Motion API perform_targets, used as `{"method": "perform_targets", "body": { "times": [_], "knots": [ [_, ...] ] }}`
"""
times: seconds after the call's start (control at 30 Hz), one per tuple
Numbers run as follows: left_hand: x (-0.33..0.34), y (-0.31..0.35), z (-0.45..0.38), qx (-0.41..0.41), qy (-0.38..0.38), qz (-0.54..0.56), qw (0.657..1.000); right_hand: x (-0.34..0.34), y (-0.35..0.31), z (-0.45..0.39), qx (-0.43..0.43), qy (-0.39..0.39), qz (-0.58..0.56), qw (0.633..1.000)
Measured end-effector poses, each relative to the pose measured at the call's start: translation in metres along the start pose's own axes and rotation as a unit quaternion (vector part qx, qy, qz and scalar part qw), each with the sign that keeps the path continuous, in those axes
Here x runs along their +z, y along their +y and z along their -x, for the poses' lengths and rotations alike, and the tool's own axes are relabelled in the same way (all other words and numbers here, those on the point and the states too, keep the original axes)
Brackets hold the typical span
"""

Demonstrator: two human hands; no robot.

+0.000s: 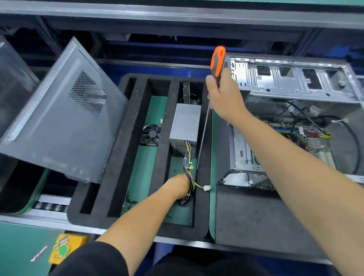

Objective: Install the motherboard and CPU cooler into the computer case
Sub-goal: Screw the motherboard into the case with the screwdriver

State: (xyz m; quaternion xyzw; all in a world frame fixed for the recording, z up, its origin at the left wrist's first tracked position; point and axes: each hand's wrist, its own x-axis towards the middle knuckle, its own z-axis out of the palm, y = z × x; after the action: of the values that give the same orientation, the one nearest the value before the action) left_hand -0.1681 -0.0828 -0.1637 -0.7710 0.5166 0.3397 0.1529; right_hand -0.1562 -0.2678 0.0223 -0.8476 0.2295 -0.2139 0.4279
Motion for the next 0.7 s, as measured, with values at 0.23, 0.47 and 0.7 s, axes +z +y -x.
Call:
{"method": "perform_targets", "body": {
  "times": [0.23,0.47,0.7],
  "knots": [
    [-0.002,-0.003,-0.004,0.048,-0.017,-0.081,0.995,0.002,0.003,-0.003,-0.008,0.000,0.013,1.000],
    [-0.033,-0.003,0.018,0.013,0.058,0.063,0.996,0.002,0.001,-0.002,-0.008,0.002,0.027,1.000],
    [-0.079,-0.044,0.034,-0.066,0.156,0.296,0.940,0.002,-0.003,0.001,0.000,0.005,0.039,0.999]
  ]
}}
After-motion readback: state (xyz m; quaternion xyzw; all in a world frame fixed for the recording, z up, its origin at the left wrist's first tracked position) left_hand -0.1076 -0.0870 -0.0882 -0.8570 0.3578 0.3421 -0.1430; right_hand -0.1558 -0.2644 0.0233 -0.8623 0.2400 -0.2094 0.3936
